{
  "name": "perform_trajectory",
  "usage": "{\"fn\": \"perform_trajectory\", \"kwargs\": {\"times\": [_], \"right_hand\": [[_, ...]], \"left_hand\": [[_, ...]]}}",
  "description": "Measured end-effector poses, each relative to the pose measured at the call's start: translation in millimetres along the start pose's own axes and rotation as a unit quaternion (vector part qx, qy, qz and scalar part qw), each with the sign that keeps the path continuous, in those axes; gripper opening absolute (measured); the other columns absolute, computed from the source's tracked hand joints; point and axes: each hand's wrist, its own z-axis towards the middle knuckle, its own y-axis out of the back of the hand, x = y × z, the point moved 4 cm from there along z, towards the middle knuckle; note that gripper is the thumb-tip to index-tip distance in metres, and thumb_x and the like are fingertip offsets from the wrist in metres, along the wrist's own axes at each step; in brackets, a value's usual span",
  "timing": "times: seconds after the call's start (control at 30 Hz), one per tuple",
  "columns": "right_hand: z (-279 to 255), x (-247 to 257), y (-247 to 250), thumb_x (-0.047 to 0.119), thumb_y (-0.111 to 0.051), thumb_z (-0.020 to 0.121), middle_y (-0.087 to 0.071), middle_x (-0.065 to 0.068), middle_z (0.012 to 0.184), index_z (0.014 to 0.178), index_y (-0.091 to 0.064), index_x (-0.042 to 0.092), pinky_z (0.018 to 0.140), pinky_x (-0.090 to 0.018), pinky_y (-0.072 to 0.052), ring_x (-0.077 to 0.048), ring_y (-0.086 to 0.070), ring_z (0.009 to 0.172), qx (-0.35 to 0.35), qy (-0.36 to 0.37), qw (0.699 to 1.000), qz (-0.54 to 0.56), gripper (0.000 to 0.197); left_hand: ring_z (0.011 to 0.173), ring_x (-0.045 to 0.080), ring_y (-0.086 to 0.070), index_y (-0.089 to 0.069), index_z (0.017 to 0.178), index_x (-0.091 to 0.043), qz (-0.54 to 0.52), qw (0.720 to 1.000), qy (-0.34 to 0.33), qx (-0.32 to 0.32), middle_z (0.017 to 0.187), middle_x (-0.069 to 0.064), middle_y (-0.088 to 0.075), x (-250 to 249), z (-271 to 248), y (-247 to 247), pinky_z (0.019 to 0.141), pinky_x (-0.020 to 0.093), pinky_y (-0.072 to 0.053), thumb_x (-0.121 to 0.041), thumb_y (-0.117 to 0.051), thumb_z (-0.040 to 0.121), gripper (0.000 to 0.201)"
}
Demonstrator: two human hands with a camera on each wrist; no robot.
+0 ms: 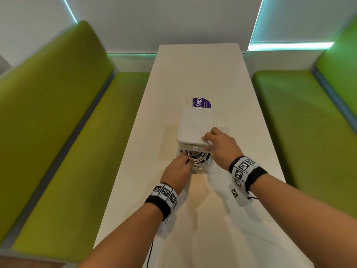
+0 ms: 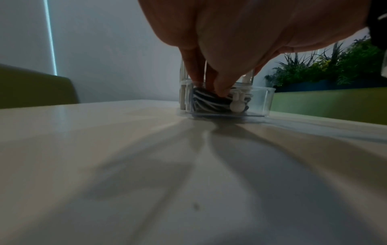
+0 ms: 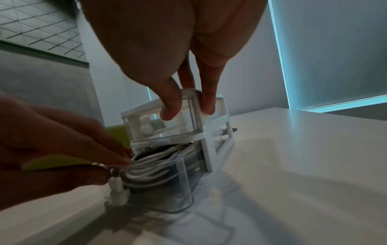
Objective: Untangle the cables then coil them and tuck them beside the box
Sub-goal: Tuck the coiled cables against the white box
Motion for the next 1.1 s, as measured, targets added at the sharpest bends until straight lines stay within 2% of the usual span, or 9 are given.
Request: {"fn": "perform_trajectory", "kwargs": {"times": [0.1,0.17,0.27,0.4,0.5,0.63,0.77,0.97,1.1], "right_hand": [[-2.0,-0.4,-0.3,0.008,-0.063,0.09,-0.059,-0.005,0.105,0.11,-0.069,0.012,0.073,-0.045,-0.054,-0.033,-0.062,0.086,-0.007,0.003,1.0,0.006,0.021],[-2.8,0.9,-0.4,0.007,-0.063,0.089,-0.059,-0.005,0.104,0.107,-0.07,0.012,0.073,-0.045,-0.054,-0.033,-0.063,0.086,-0.011,0.009,1.0,0.01,0.02],[-1.7,0.9,-0.7,0.006,-0.063,0.089,-0.06,-0.004,0.101,0.103,-0.071,0.013,0.071,-0.045,-0.055,-0.033,-0.063,0.082,-0.02,0.016,1.0,0.011,0.017],[-3.2,-0.3,-0.6,0.002,-0.065,0.085,-0.061,-0.004,0.099,0.1,-0.072,0.013,0.07,-0.046,-0.056,-0.034,-0.065,0.082,-0.031,0.016,0.999,0.017,0.02],[-4.4,-0.8,-1.2,-0.002,-0.064,0.082,-0.062,-0.003,0.101,0.101,-0.072,0.014,0.074,-0.048,-0.057,-0.035,-0.066,0.088,-0.026,0.016,0.999,0.027,0.026],[-3.0,-2.3,1.5,-0.003,-0.065,0.081,-0.062,-0.001,0.101,0.099,-0.073,0.013,0.077,-0.046,-0.056,-0.031,-0.067,0.09,-0.027,0.003,0.998,0.049,0.026],[-3.8,-0.6,4.2,-0.002,-0.063,0.082,-0.06,0.0,0.098,0.096,-0.071,0.013,0.075,-0.046,-0.055,-0.027,-0.064,0.084,-0.027,0.009,0.998,0.064,0.022],[-4.2,-5.4,2.1,-0.009,-0.06,0.074,-0.06,0.004,0.097,0.088,-0.065,0.018,0.075,-0.047,-0.058,-0.026,-0.067,0.09,0.0,0.022,0.997,0.072,0.031],[-3.7,-4.4,1.3,-0.003,-0.063,0.079,-0.059,0.002,0.101,0.093,-0.066,0.017,0.073,-0.047,-0.055,-0.028,-0.064,0.085,-0.007,0.016,0.998,0.061,0.025]], "left_hand": [[0.093,0.036,-0.071,-0.071,0.093,-0.001,-0.01,1.0,-0.007,0.013,0.092,0.016,-0.07,0.2,-0.6,-3.8,0.071,0.037,-0.058,0.009,-0.084,0.058,0.039],[0.084,0.031,-0.072,-0.072,0.088,-0.004,0.007,1.0,-0.025,0.018,0.086,0.013,-0.07,2.5,1.6,-2.4,0.069,0.033,-0.058,0.004,-0.087,0.056,0.035],[0.077,0.026,-0.071,-0.073,0.085,-0.005,0.056,0.997,-0.024,0.049,0.083,0.011,-0.07,3.2,9.6,3.1,0.061,0.031,-0.056,-0.004,-0.086,0.062,0.026],[0.082,0.034,-0.068,-0.072,0.073,0.0,0.081,0.994,-0.009,0.079,0.074,0.015,-0.066,-0.7,15.3,-2.8,0.047,0.037,-0.058,0.002,-0.087,0.058,0.021],[0.095,0.035,-0.064,-0.071,0.086,0.0,0.041,0.995,0.012,0.091,0.089,0.017,-0.067,2.1,18.4,-0.7,0.059,0.043,-0.059,0.002,-0.074,0.076,0.01],[0.084,0.029,-0.067,-0.072,0.083,-0.006,0.027,0.999,-0.016,0.038,0.084,0.01,-0.07,5.2,14.7,3.7,0.058,0.037,-0.058,0.0,-0.082,0.067,0.02],[0.084,0.031,-0.067,-0.073,0.098,-0.004,-0.012,0.997,-0.071,-0.011,0.096,0.011,-0.072,1.5,11.7,-1.6,0.066,0.036,-0.057,-0.001,-0.08,0.069,0.031],[0.067,0.031,-0.067,-0.071,0.08,-0.007,-0.012,1.0,0.006,-0.001,0.08,0.009,-0.068,-1.4,26.3,5.6,0.046,0.032,-0.049,-0.001,-0.085,0.06,0.025],[0.059,0.031,-0.052,-0.059,0.083,-0.005,-0.023,0.998,0.049,-0.043,0.082,0.013,-0.057,2.2,23.9,10.8,0.05,0.033,-0.036,0.005,-0.079,0.06,0.032]]}}
